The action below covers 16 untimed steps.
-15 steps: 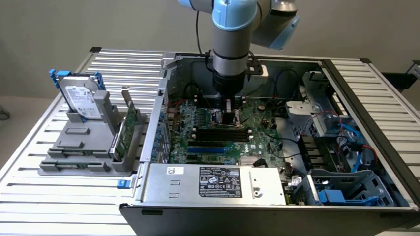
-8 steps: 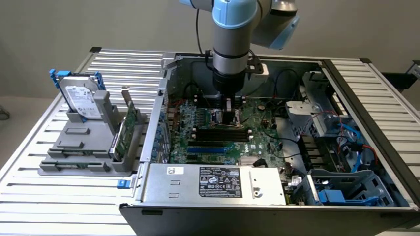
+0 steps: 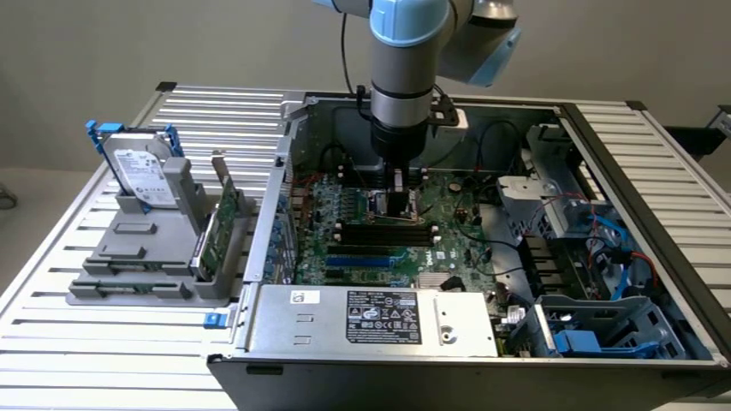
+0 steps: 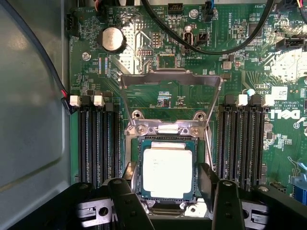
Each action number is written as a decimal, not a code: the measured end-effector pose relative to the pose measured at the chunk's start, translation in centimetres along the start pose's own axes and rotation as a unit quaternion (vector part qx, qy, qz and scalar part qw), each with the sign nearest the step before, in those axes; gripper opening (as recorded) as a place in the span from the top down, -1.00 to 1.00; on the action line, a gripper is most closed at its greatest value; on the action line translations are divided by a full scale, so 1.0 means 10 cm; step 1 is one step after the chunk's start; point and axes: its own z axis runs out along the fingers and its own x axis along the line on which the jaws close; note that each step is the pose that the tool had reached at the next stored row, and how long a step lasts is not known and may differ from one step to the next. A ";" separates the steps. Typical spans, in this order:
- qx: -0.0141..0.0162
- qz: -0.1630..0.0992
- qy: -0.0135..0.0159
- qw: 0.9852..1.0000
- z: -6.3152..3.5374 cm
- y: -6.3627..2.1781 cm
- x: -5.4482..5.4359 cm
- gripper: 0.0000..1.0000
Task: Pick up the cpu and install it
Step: 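Place the cpu into insertion slot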
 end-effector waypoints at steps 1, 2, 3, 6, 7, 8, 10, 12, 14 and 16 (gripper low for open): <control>0.000 0.000 0.000 1.000 0.000 0.000 0.00 -0.25; 0.000 0.000 0.000 1.000 -0.001 0.000 0.00 -0.25; 0.000 0.000 0.000 1.000 -0.005 0.000 0.00 -0.25; 0.000 0.000 0.000 1.000 -0.035 0.002 0.00 -0.25; 0.000 0.000 0.000 1.000 -0.050 0.002 0.00 -0.25; 0.000 0.000 0.000 1.000 -0.065 0.003 0.00 -0.25; 0.000 0.000 0.000 1.000 -0.097 0.005 0.01 -0.21; 0.000 0.000 0.000 1.000 -0.132 0.006 0.01 -0.08; 0.000 0.000 0.000 1.000 -0.169 0.008 0.01 0.05; 0.000 0.000 0.000 1.000 -0.206 0.011 0.01 0.29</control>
